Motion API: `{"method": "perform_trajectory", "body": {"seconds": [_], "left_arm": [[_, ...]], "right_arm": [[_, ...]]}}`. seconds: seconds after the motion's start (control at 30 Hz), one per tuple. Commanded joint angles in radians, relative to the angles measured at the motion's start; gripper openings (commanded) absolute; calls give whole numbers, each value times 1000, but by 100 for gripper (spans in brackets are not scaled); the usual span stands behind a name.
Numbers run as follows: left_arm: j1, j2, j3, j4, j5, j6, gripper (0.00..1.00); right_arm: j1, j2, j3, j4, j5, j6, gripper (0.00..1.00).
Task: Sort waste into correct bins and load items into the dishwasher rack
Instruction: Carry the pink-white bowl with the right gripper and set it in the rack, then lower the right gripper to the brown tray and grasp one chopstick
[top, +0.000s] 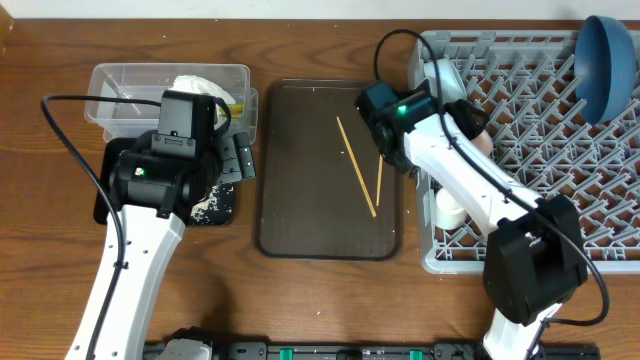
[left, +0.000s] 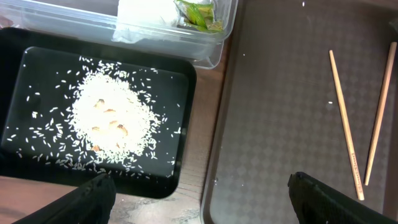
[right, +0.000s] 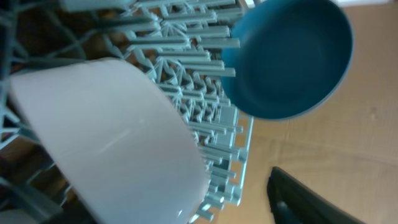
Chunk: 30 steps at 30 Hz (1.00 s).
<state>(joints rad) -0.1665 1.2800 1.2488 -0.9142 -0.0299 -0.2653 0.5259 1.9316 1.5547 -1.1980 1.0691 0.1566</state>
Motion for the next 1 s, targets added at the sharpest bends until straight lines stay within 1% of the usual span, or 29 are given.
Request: {"method": "perform_trajectory", "body": {"seconds": [0.0, 0.07, 0.17, 0.3, 0.4, 0.53, 0.6, 0.67, 0.7, 0.77, 0.8, 0.87, 0.9, 0.97], "left_arm": [[4, -6, 12, -2, -8, 1, 91], [4, -6, 12, -2, -8, 1, 91], [4, -6, 12, -2, -8, 1, 91], [4, -6, 12, -2, -8, 1, 91], [4, -6, 12, -2, -8, 1, 92], [4, -6, 12, -2, -8, 1, 91], [4, -6, 12, -2, -8, 1, 92], [4, -6, 12, -2, -8, 1, 92], [4, -6, 12, -2, -8, 1, 91], [4, -6, 12, -2, -8, 1, 92], [4, -6, 12, -2, -8, 1, 91], [4, -6, 12, -2, -8, 1, 91], [4, -6, 12, -2, -8, 1, 92], [4, -6, 12, -2, -8, 1, 91]], "right_arm": [[23, 17, -1, 6, 10, 2, 78], [32, 17, 1, 16, -4, -2, 83], [39, 16, 3, 42, -40, -37, 87], [37, 6, 5, 85, -50, -47, 90], [32, 3, 33, 110, -50, -69, 91], [14, 3, 118, 117, -55, -71, 92], [-1, 3, 172, 121, -103, -101, 92], [-15, 3, 225, 135, -205, -121, 91], [-21, 3, 253, 141, -288, -121, 89], [-24, 3, 287, 153, -500, -120, 86], [-23, 3, 293, 172, -661, -118, 84], [-18, 4, 290, 196, -908, -109, 85], [-15, 8, 282, 217, -1024, -109, 82], [-7, 15, 260, 253, -1147, -87, 76]]}}
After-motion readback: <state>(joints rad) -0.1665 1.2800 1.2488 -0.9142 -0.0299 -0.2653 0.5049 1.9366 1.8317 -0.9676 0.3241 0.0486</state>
